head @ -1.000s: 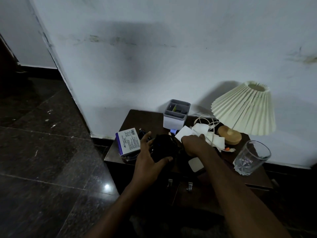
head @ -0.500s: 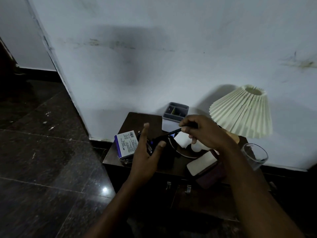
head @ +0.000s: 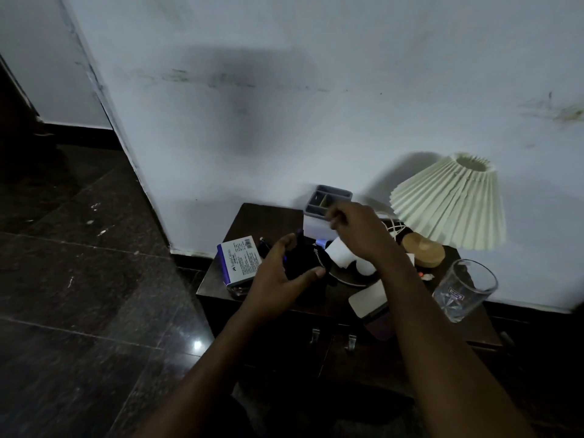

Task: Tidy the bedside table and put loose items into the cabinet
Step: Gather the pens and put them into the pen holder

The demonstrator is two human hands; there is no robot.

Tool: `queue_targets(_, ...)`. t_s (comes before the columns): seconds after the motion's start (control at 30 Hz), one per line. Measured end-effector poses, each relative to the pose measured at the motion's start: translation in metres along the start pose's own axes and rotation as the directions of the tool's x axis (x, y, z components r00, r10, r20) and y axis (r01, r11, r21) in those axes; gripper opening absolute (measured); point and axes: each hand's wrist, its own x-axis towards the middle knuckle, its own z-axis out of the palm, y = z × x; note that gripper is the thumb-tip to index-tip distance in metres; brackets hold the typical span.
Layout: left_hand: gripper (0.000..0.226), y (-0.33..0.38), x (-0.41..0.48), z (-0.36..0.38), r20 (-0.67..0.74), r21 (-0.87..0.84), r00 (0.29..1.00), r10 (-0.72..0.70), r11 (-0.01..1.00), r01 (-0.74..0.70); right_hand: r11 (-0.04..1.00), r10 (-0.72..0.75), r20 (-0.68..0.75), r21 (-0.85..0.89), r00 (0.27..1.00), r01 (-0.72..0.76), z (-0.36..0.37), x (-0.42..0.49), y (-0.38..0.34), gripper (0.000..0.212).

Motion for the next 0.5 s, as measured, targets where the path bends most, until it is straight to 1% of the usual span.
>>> queue_targets(0.03, 0.097, -0.001, 0.001, 0.001, 0.007, 0.031, 1.000, -0.001, 1.000, 0.001, 0.997, 0.040, 0.040, -0.066, 0.998, -0.037, 0.000, 0.001, 0.011, 0.020)
queue_targets(0.07, 0.099, -0.002, 0.002, 0.003, 0.015, 0.048, 1.000, -0.002, 0.999, 0.001, 0.985, 0.057, 0.134, -0.167, 0.989, -0.034, 0.004, 0.000, 0.020, 0.017)
queue_targets(0.13, 0.098, -0.003, 0.003, 0.006, 0.028, 0.075, 1.000, 0.004, 0.997, -0.006, 0.941, 0.075, 0.334, -0.336, 0.940, 0.044, 0.023, -0.004, 0.036, 0.013)
queue_targets(0.2, 0.098, -0.005, 0.004, 0.008, 0.018, 0.073, 1.000, -0.004, 0.997, 0.002, 0.913, 0.080, 0.419, -0.395, 0.904, 0.102, 0.042, -0.009, 0.044, 0.016)
queue_targets(0.3, 0.100, -0.010, 0.004, 0.010, -0.007, 0.069, 1.000, -0.022, 0.997, 0.022, 0.912, 0.086, 0.423, -0.397, 0.902, 0.099, 0.057, -0.011, 0.048, 0.018)
queue_targets(0.37, 0.101, -0.014, 0.005, 0.011, -0.020, 0.064, 0.999, -0.025, 0.998, 0.026, 0.898, 0.104, 0.411, -0.431, 0.905, 0.093, 0.060, -0.009, 0.048, 0.018)
queue_targets(0.43, 0.101, -0.016, 0.005, 0.012, -0.025, 0.050, 0.999, -0.029, 0.998, 0.030, 0.869, 0.106, 0.378, -0.485, 0.920, 0.099, 0.055, -0.009, 0.045, 0.015)
queue_targets(0.47, 0.101, -0.017, 0.006, 0.013, -0.025, 0.044, 0.999, -0.035, 0.998, 0.036, 0.869, 0.100, 0.352, -0.486, 0.931, 0.090, 0.048, -0.009, 0.043, 0.012)
queue_targets(0.5, 0.101, -0.018, 0.006, 0.014, -0.025, 0.035, 0.999, -0.044, 0.998, 0.045, 0.892, 0.107, 0.323, -0.449, 0.940, 0.053, 0.037, -0.009, 0.040, 0.013)
